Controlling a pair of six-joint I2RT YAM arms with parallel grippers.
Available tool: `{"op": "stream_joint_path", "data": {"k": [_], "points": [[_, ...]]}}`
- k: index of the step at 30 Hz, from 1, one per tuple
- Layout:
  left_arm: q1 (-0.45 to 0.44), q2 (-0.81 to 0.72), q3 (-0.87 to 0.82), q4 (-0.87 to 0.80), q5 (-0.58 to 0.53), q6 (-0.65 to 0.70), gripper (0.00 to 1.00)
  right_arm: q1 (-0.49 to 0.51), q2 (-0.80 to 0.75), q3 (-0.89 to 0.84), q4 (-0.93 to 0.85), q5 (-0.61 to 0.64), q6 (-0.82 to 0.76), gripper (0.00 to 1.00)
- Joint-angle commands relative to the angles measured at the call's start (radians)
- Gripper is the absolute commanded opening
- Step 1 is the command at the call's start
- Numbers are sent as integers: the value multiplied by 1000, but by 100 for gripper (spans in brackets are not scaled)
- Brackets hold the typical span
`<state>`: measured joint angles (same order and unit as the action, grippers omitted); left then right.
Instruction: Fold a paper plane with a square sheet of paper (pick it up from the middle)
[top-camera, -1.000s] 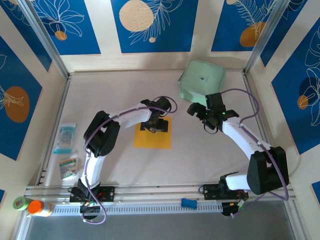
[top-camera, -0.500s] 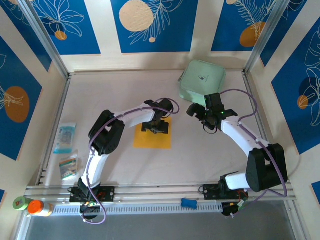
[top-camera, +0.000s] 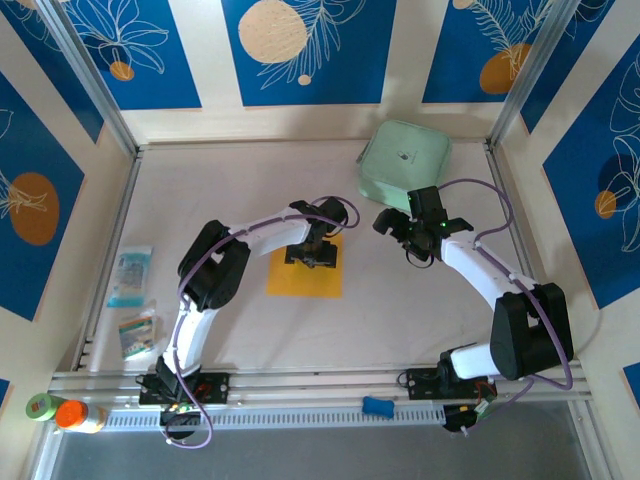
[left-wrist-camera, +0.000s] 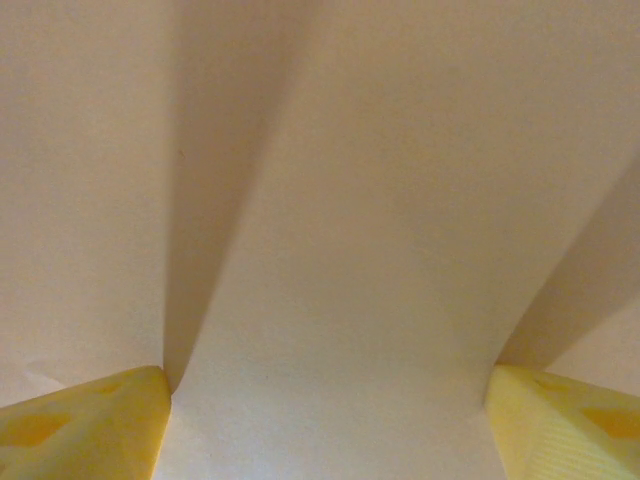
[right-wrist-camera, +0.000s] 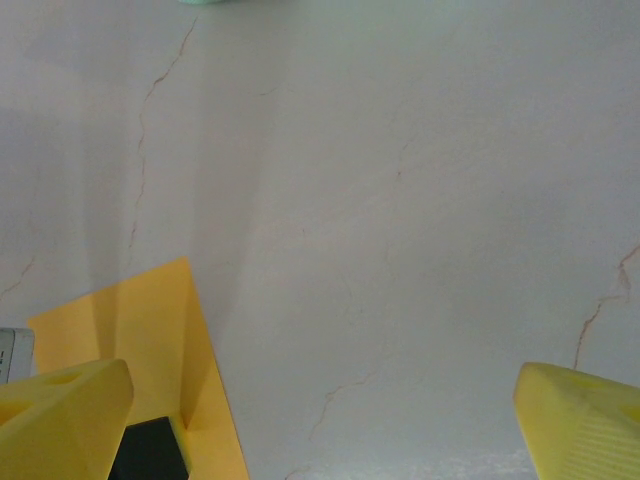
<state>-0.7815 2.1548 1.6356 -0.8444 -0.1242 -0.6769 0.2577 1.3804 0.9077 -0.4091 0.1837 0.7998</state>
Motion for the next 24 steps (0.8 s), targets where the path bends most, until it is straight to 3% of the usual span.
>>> {"op": "stream_joint_path", "data": {"k": [1, 19, 24], "points": [[-7, 48, -13, -27, -17, -14, 81, -4, 6, 26, -20, -7, -5, 98], [-8, 38, -53, 5, -10, -24, 72, -5, 6, 30, -27, -3, 3, 97], [-6, 7, -52, 14, -3, -22, 64, -6, 5, 33, -30, -3, 6, 97]]}}
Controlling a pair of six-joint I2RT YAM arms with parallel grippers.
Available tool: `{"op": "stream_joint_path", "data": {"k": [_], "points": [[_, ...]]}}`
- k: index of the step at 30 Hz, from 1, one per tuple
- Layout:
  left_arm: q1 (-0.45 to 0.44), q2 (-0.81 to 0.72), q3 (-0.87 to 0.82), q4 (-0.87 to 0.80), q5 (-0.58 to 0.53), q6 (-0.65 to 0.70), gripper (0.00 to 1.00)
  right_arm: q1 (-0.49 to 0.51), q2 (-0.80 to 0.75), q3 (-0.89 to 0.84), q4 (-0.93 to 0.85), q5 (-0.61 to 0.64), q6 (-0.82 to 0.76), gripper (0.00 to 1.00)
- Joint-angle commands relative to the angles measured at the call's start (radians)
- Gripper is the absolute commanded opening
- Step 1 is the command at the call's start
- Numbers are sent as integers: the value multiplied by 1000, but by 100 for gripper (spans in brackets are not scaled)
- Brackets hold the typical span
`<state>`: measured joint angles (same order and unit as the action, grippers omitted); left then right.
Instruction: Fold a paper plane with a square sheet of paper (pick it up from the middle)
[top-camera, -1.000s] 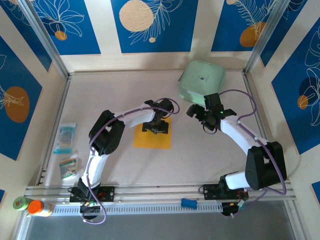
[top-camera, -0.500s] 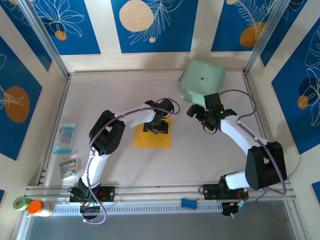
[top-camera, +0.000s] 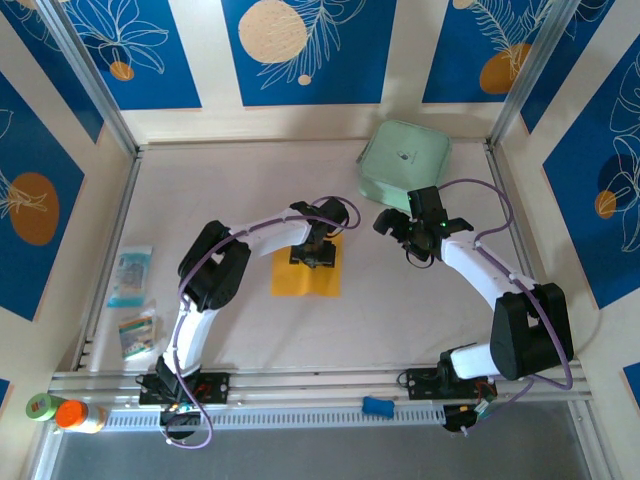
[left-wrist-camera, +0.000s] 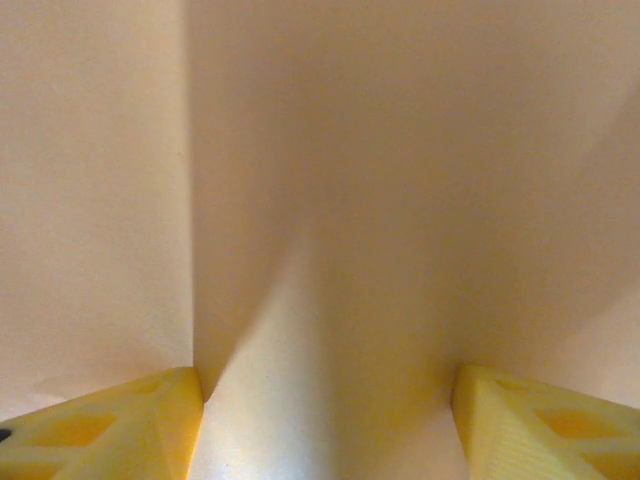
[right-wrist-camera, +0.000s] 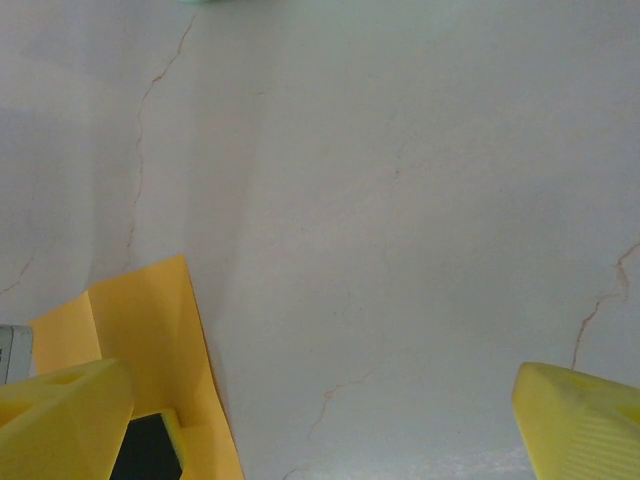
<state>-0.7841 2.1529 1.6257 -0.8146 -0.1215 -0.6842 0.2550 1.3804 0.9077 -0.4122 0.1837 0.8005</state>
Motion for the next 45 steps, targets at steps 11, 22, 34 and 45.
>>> {"op": "stream_joint_path", "data": {"k": [11, 22, 34, 45], "points": [[10, -186, -129, 141, 89, 46, 35, -9, -9, 27, -7, -23, 14, 97], [90, -403, -335, 550, 471, -31, 25, -23, -49, -23, 115, -186, -19, 96], [171, -360, -533, 702, 428, -124, 25, 83, 23, -11, 197, -336, -66, 86], [172, -323, -557, 625, 339, -91, 29, 196, 246, 115, 124, -379, -30, 60]]}}
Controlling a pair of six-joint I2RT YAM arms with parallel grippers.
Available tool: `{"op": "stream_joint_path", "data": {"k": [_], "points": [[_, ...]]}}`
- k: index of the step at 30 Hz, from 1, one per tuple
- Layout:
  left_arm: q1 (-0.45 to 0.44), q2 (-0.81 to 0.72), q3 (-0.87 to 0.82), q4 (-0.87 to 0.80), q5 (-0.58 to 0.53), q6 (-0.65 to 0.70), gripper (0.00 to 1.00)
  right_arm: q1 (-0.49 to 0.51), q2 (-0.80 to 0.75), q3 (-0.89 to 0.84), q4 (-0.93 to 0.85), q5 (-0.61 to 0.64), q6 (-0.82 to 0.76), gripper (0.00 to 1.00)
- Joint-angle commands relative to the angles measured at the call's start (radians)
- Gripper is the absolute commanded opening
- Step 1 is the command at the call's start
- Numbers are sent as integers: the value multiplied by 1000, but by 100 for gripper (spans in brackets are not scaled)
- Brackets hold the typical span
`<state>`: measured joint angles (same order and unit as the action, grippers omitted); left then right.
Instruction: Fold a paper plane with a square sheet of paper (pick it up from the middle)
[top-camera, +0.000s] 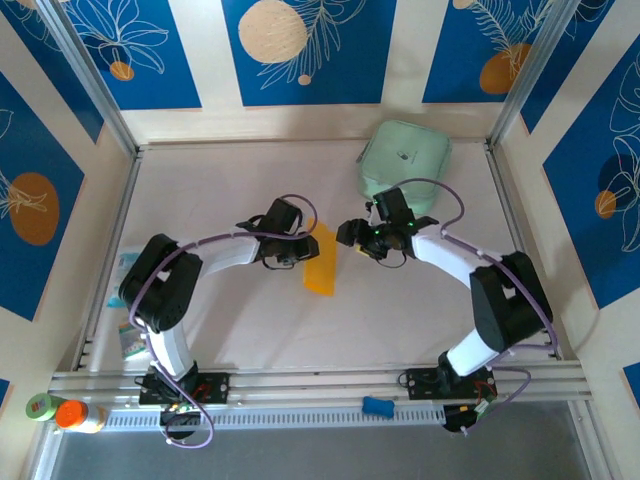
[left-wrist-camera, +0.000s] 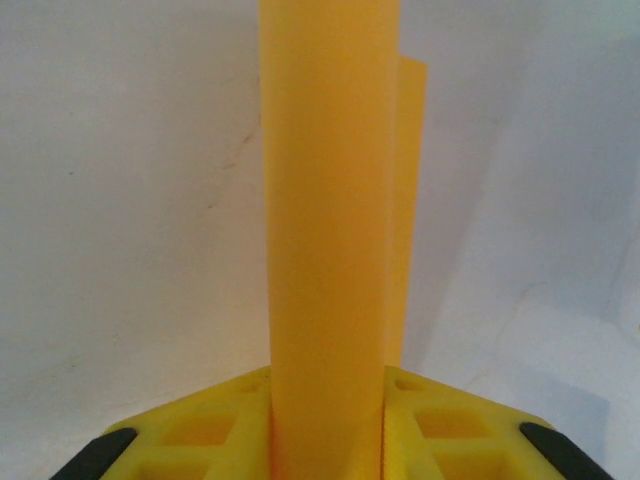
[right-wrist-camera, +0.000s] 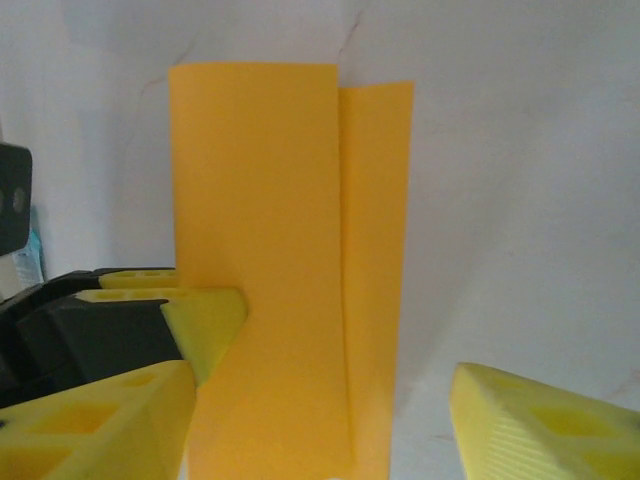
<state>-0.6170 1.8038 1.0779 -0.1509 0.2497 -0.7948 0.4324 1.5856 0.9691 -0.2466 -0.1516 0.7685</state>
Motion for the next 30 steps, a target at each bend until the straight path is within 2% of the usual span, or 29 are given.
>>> {"op": "stream_joint_path", "data": {"k": [1, 6, 11, 16, 25, 30], "points": [[5, 30, -5, -51, -36, 25, 29, 27, 67, 76, -56, -51, 2, 54], [6, 47, 10, -90, -38, 45, 29, 51, 189, 162, -95, -95, 11, 27], [5, 62, 29, -131, -46, 55, 28, 69, 267, 220, -105, -127, 5, 12], [4, 66, 34, -150, -50, 61, 28, 81, 330, 263, -135, -129, -3, 7], [5, 65, 31, -162, -52, 54, 31, 95, 413, 293, -180, -128, -18, 7], [6, 46, 37, -193, -58, 60, 37, 97, 440, 309, -227, -77, -45, 7]]}}
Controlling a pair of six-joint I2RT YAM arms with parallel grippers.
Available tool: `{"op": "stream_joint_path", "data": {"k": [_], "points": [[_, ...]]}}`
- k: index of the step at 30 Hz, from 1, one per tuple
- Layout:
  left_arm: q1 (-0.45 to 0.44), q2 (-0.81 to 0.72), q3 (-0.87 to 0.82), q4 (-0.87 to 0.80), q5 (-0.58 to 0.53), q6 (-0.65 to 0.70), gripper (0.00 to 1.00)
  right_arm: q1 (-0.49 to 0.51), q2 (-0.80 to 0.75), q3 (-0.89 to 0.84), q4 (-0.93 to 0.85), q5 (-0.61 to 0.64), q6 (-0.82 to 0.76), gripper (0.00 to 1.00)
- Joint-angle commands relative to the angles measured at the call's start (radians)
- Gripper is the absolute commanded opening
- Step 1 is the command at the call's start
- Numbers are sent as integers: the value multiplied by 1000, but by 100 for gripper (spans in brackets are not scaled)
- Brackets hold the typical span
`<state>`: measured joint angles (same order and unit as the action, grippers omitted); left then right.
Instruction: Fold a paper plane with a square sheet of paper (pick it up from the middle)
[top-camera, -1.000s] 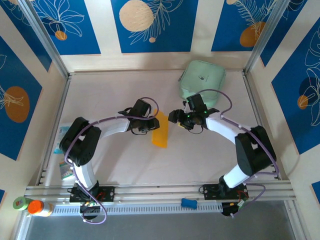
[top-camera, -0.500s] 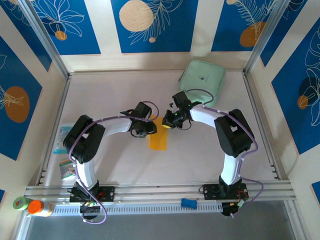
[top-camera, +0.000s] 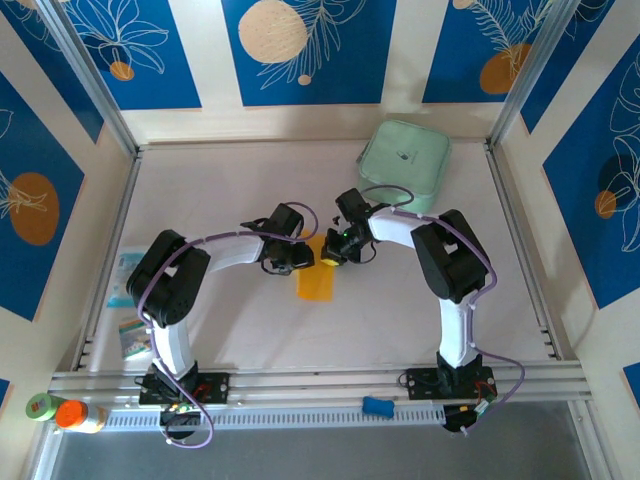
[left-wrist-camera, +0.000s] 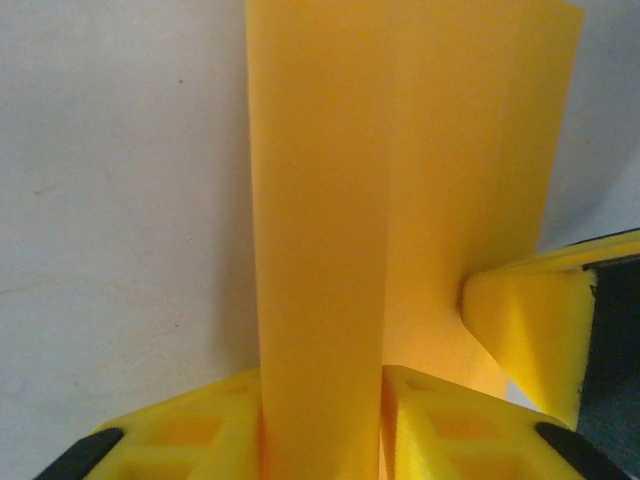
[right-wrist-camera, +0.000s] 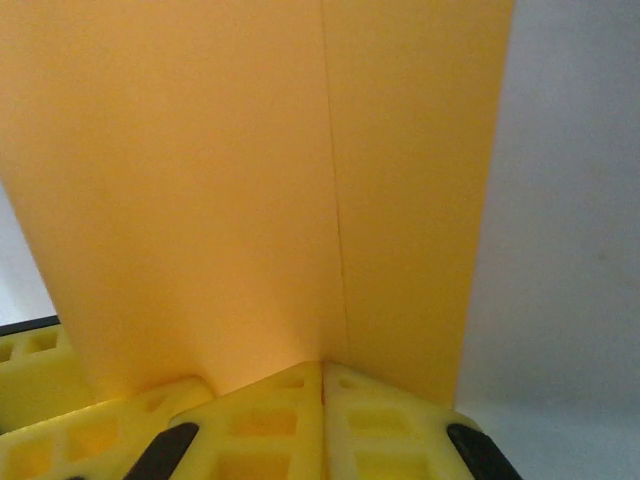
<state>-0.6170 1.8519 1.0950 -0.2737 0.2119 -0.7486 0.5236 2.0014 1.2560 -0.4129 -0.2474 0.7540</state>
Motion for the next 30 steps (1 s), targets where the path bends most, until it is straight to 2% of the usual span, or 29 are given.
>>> {"op": "stream_joint_path", "data": {"k": [1, 6, 11, 17, 25, 30], "points": [[7, -10, 22, -79, -21, 19, 40, 6, 27, 23, -68, 27, -36, 7], [35, -41, 29, -135, -4, 64, 55, 3, 40, 28, -83, 51, -66, 7], [60, -35, 36, -169, 13, 92, 58, -5, 43, 34, -88, 49, -65, 8], [62, 16, 71, -180, 96, 112, 56, -7, 38, 36, -80, 32, -54, 9], [53, 66, 68, -209, 63, 107, 46, -21, -75, 21, -18, -16, -12, 18], [42, 105, 57, -221, 27, 110, 46, -47, -194, -64, 40, 32, 34, 26]]}}
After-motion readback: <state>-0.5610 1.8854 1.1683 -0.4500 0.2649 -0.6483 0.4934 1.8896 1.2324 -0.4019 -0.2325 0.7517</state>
